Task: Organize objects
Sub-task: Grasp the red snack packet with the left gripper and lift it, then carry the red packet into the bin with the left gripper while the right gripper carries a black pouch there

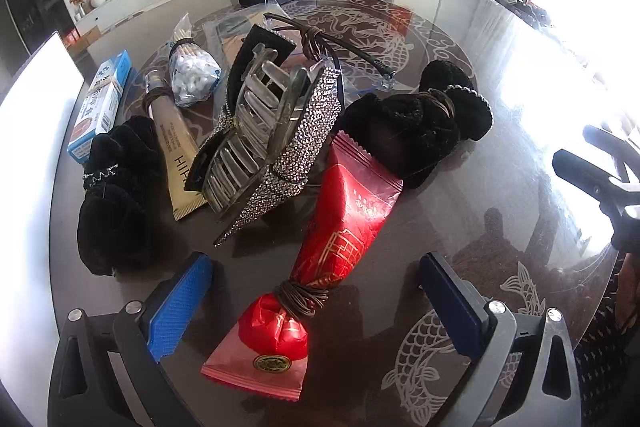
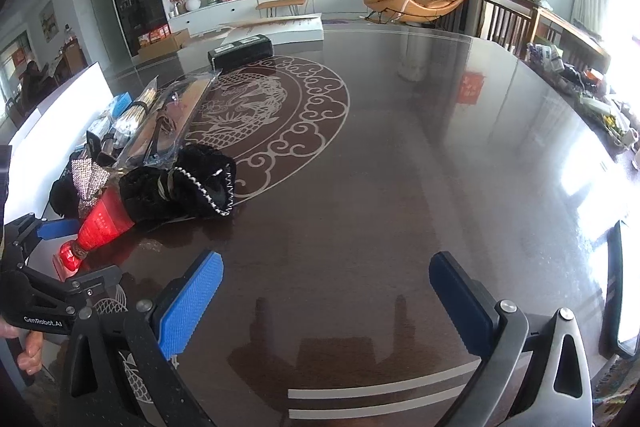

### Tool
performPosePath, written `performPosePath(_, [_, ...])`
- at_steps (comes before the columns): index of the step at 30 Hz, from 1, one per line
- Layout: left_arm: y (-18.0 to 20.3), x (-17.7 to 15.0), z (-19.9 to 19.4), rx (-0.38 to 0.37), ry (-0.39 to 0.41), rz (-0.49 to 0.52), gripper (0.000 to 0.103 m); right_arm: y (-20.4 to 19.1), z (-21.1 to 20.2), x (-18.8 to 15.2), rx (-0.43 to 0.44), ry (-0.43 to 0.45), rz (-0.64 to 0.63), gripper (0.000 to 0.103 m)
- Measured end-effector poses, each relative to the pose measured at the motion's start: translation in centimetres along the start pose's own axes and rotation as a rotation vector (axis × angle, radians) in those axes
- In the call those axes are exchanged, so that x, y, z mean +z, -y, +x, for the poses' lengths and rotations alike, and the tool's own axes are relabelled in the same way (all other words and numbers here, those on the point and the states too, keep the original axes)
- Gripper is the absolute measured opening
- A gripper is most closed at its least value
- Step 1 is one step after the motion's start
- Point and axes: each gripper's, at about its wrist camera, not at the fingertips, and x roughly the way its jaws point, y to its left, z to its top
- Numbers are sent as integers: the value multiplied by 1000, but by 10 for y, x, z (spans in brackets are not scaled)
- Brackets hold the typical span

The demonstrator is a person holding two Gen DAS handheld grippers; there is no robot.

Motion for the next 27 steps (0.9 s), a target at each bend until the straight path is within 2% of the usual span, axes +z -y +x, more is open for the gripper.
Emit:
performPosePath(2, [0,-2,-2,7,0,-7,100,-7,2,-1,-1,-6,-26,103])
performPosePath(3, [1,-4,-5,4,16,-7,94,-9,3,-2,-5,-9,-33,103])
performPosePath(5, [3,-9,-14,-2,50,8,57,-12,3,-4,-11,-17,-38,103])
performPosePath(6, [3,-11,-17,-4,58,17,46,-12,3,-6,-15,-19,-39,103])
performPosePath(7, [4,-14,-21,-15,57,26,25,-12,2,-6,-18,-19,-40,103])
performPosePath(8, [4,-17,-23,-25,52,28,21,-11,1,-7,-19,-17,-39,103])
performPosePath(11, [-2,-34,-34,-45,47,7,20,-12,0,-4,11,-13,-47,103])
performPosePath(14, [-11,-52,-44,-51,45,-26,20,-27,6,8,64,-27,-118,103])
performPosePath(17, [-23,-65,-51,-55,34,-67,20,-68,11,30,154,-18,-309,103])
performPosePath(19, [-30,-69,-54,-46,31,-86,20,-95,17,40,178,-22,-424,103])
performPosePath(21, [-38,-70,-54,-42,29,-105,20,-124,33,48,193,-58,-523,103])
performPosePath(24, [-46,-71,-54,-56,26,-136,20,-148,58,47,192,-135,-604,103])
performPosePath(27, [-47,-71,-54,-53,30,-132,20,-149,68,40,179,-171,-599,103])
